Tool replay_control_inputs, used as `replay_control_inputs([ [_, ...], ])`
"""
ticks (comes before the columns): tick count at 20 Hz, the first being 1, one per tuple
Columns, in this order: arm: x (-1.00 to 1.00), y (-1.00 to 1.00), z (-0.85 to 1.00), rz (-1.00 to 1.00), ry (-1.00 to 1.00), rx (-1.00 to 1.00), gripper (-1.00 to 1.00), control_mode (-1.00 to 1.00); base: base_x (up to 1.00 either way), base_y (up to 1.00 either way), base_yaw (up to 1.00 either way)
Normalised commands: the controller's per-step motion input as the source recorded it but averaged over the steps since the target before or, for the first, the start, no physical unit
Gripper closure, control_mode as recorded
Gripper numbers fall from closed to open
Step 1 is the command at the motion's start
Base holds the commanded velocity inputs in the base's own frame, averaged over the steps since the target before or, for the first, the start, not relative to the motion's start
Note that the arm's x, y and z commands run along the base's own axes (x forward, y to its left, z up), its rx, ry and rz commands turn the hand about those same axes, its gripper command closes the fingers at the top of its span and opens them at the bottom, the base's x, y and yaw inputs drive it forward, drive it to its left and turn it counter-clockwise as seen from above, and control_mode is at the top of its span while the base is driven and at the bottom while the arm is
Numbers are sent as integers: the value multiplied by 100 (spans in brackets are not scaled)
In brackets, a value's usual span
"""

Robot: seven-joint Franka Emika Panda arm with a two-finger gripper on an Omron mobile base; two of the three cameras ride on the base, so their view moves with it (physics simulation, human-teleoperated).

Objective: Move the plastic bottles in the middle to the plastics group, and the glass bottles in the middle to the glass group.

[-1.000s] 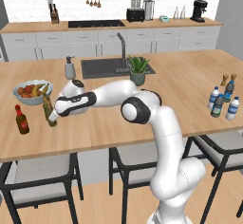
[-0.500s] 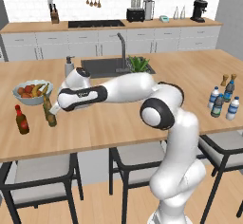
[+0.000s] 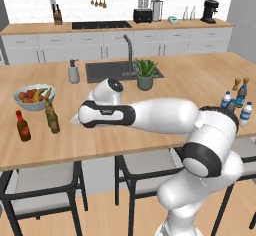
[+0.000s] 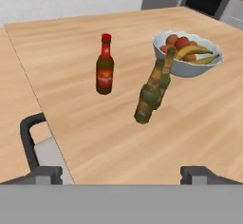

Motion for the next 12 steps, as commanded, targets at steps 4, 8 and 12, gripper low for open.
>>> replay_control_inputs([
  [4, -19, -82, -2, -14, 7, 12, -100, -100, 0, 0, 0],
  [8, -15, -64, -14, -20, 13, 3, -100, -100, 0, 0, 0],
  [12, -13, -64, -8, -21, 9, 0, -100, -100, 0, 0, 0],
])
